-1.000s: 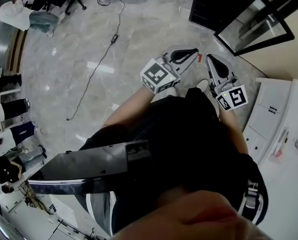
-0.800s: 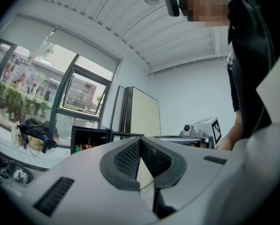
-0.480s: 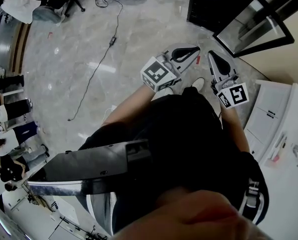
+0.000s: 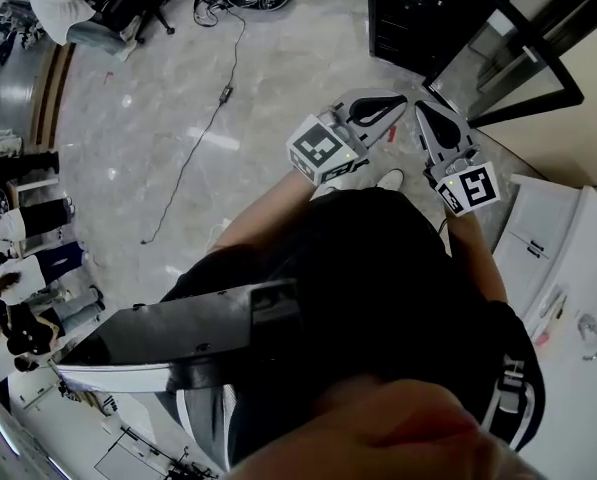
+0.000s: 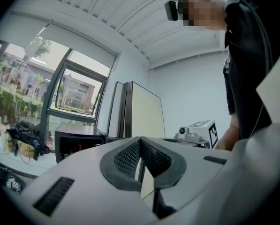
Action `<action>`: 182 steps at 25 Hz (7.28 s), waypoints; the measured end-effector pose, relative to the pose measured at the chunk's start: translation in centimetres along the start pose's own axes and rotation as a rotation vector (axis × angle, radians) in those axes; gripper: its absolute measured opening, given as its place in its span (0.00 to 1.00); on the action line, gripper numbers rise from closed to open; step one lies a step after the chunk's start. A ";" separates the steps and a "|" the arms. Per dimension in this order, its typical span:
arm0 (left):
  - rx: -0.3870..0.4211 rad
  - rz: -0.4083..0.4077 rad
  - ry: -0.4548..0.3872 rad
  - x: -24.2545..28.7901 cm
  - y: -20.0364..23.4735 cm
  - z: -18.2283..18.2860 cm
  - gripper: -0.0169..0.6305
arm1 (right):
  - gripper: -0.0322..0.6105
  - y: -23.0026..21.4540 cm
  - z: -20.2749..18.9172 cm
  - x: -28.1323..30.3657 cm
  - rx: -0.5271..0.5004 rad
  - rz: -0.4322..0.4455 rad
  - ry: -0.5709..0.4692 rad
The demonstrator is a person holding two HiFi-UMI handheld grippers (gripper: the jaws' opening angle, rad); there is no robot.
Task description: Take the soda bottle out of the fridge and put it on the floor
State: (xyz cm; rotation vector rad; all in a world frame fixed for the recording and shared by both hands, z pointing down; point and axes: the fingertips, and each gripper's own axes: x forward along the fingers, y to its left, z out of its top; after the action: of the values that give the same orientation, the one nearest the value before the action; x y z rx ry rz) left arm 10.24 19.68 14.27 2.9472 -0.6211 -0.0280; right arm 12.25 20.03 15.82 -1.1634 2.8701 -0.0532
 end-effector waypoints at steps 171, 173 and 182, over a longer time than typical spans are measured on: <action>-0.385 0.629 0.395 -7.1 54.1 -77.6 0.03 | 0.54 -17.1 -92.0 41.2 0.065 0.191 0.654; -0.392 0.631 0.401 -7.6 54.1 -78.7 0.03 | 0.54 -17.2 -94.3 41.2 0.059 0.193 0.674; -0.420 0.641 0.411 -9.5 53.8 -81.4 0.03 | 0.54 -16.4 -101.6 40.4 0.003 0.244 0.777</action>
State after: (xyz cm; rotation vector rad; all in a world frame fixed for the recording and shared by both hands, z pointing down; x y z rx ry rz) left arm -16.32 -15.29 101.85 2.1504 -1.2602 0.4354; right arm -10.79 -18.33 116.98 -0.9201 3.6414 -0.6300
